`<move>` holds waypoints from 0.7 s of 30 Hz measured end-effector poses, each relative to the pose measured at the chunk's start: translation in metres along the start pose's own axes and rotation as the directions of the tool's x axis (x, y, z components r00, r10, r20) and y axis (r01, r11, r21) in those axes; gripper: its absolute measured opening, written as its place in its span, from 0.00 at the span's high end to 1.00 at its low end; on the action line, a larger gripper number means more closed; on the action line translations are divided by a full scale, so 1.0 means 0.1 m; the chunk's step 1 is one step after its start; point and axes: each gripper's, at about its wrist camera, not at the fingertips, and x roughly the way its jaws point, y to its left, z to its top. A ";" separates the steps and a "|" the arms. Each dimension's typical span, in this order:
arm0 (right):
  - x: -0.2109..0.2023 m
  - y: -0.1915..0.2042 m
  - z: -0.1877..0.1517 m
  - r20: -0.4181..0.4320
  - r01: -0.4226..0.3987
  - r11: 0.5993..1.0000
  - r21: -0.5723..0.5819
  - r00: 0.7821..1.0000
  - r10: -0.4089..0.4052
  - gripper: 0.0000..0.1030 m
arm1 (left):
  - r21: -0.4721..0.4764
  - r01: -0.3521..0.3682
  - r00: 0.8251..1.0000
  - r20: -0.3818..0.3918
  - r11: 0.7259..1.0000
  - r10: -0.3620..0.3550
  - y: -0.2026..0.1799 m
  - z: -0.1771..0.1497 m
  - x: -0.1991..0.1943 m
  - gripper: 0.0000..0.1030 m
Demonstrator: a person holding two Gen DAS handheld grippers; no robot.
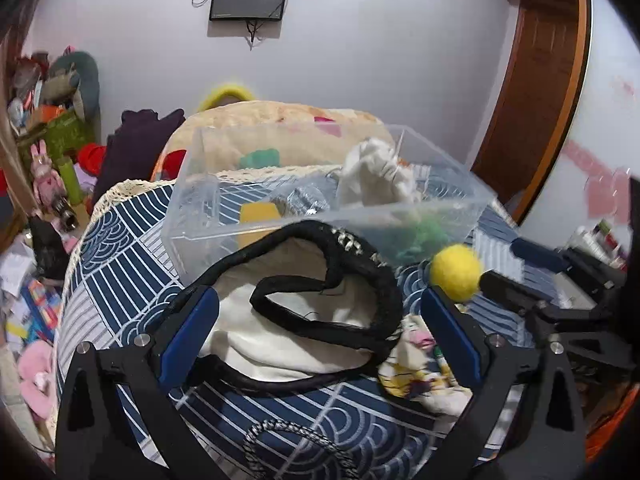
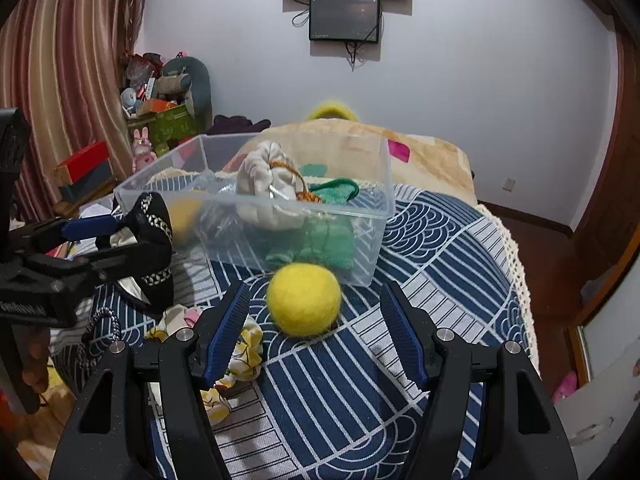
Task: Organize soft objects
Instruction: 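Grasp the yellow felt ball with the right tool while the left tool grasps the black chain-strap bag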
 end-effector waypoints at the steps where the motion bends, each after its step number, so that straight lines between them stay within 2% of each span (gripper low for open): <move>1: 0.01 0.01 -0.02 -0.004 -0.002 1.000 -0.001 1.000 0.002 0.37 | 0.011 -0.019 1.000 -0.004 1.000 0.019 0.00 -0.01 0.02 0.01; 3: 0.04 0.03 -0.03 -0.012 -0.003 1.000 -0.005 1.000 0.003 0.37 | 0.022 -0.058 0.998 -0.010 0.998 0.058 0.00 -0.06 0.07 0.01; 15: 0.17 0.02 -0.06 -0.056 -0.011 1.000 0.024 0.998 0.013 0.37 | -0.061 -0.098 0.995 -0.008 0.993 0.098 0.44 -0.29 -0.07 0.00; 21: 0.21 0.02 -0.07 -0.073 -0.021 0.999 0.042 0.997 0.024 0.37 | -0.094 -0.084 0.996 -0.048 0.992 0.080 0.58 -0.33 0.03 0.00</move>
